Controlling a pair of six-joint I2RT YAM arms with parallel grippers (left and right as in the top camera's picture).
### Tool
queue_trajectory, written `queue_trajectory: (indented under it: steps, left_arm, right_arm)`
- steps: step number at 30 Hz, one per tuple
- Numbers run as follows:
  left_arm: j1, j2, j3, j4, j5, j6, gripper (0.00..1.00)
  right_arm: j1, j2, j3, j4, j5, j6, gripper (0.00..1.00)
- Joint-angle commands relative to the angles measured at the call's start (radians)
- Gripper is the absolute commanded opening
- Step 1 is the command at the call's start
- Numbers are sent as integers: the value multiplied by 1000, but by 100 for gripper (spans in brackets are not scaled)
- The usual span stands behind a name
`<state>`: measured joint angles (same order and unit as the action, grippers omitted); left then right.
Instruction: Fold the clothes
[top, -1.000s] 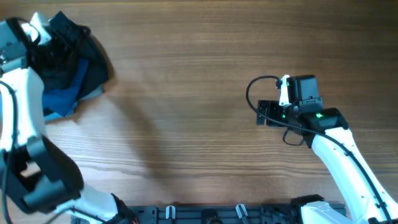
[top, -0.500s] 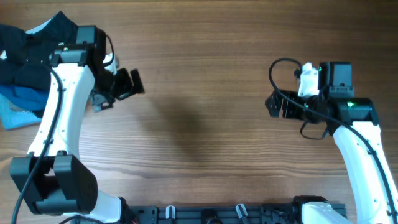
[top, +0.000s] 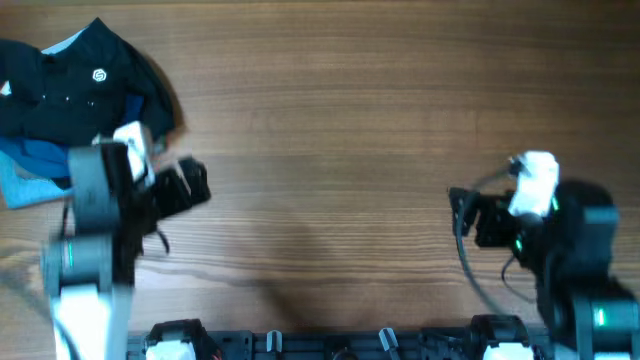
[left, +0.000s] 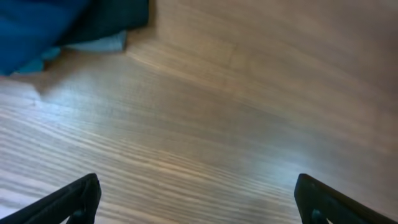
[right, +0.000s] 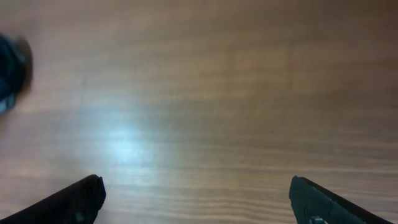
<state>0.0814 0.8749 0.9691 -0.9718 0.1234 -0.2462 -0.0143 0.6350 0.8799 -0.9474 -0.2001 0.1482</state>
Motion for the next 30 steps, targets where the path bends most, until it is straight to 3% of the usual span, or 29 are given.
queue_trajectory:
  steps: [1, 7, 26, 30]
  left_arm:
    - [1, -202, -107, 53, -10, -27, 100]
    - [1, -359, -107, 13, -10, -27, 100]
    - [1, -358, -107, 13, -10, -27, 100]
    - [1, -358, -107, 13, -10, -27, 100]
  right_arm:
    - [0, -81, -20, 21, 58, 39, 100]
    - [0, -77, -20, 15, 59, 38, 100]
    - [23, -109, -23, 10, 97, 34, 100]
    - [43, -211, -129, 162, 108, -22, 100]
